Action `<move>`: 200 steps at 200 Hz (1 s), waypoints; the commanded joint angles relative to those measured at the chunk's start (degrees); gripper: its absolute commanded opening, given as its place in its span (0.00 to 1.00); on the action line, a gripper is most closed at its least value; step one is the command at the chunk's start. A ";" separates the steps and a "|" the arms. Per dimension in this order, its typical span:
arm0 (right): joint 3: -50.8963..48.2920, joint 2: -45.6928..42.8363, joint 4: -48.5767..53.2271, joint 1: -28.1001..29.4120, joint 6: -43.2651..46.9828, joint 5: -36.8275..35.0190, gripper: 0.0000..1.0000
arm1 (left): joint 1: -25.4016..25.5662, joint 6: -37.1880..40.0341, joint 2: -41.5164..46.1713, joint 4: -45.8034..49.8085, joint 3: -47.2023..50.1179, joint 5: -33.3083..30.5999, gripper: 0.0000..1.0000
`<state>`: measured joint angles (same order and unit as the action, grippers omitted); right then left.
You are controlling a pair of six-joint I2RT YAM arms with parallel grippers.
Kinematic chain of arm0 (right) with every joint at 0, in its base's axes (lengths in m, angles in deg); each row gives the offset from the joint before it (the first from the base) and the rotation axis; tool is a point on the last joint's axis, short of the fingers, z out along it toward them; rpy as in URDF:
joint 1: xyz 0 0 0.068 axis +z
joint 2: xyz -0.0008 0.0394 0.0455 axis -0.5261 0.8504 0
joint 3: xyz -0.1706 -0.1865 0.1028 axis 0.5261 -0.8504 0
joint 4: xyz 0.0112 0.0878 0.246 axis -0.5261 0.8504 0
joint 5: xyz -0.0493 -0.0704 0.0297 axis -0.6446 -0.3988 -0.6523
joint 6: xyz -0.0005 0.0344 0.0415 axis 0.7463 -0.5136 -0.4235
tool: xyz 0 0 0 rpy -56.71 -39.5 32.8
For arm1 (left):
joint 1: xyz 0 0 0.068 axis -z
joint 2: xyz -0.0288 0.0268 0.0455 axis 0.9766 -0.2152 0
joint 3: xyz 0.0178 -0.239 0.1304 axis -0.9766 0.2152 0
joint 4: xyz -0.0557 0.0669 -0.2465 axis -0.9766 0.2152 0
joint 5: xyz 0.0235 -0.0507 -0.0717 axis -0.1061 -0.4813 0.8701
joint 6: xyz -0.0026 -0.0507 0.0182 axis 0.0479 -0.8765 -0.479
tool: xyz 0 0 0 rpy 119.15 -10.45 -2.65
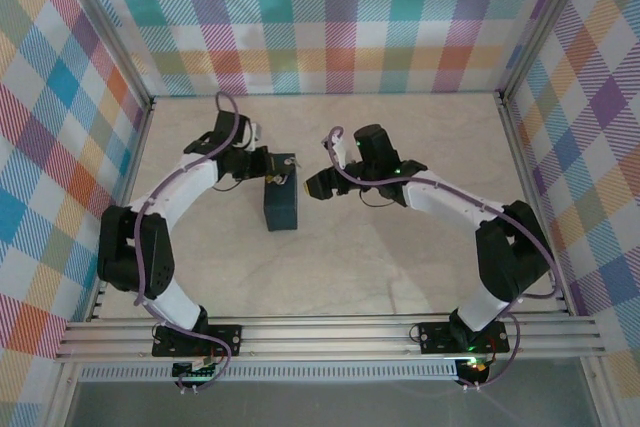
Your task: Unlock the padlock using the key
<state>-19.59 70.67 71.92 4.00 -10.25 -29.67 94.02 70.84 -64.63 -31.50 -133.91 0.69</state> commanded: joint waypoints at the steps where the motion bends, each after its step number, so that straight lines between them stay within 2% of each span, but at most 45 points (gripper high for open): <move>1: 3.76 2.33 3.43 -0.35 -1.26 -4.61 0.72 | 4.29 3.32 -4.83 4.91 -1.14 1.42 0.08; 19: 5.79 3.89 5.89 -1.11 0.17 -6.74 0.70 | 7.01 3.90 -7.21 5.36 -4.43 0.92 0.10; 32: 6.14 3.94 6.85 -2.00 4.49 -6.67 0.71 | 7.97 4.25 -8.93 6.45 -7.31 1.25 0.13; 58: 5.05 1.31 9.14 -5.77 20.29 1.82 0.76 | 7.98 7.19 -9.80 12.18 -14.27 -0.06 0.43; 77: 6.46 0.29 12.37 -9.64 29.37 11.11 0.75 | 7.07 8.67 -8.58 15.87 -17.99 -0.23 0.53; 103: 11.55 2.37 20.28 -10.76 43.40 18.38 0.74 | 4.97 7.41 -5.68 17.35 -18.25 2.74 0.56; 126: 17.07 6.59 26.78 -10.87 53.30 20.72 0.74 | 4.65 5.23 -3.56 18.58 -15.81 1.69 0.57; 142: 19.28 9.08 28.59 -11.13 59.56 23.41 0.77 | 4.78 3.10 -2.25 18.51 -12.86 3.32 0.57; 172: 21.03 13.45 26.70 -13.08 66.14 29.05 0.83 | 4.82 0.35 -0.09 17.22 -7.54 3.74 0.57; 200: 25.70 16.57 30.79 -14.74 70.53 36.01 0.86 | 4.82 -0.97 1.22 16.05 -4.90 3.70 0.57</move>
<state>1.59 85.65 97.60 -9.09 50.53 -3.74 98.54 72.32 -65.77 -15.48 -140.71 3.45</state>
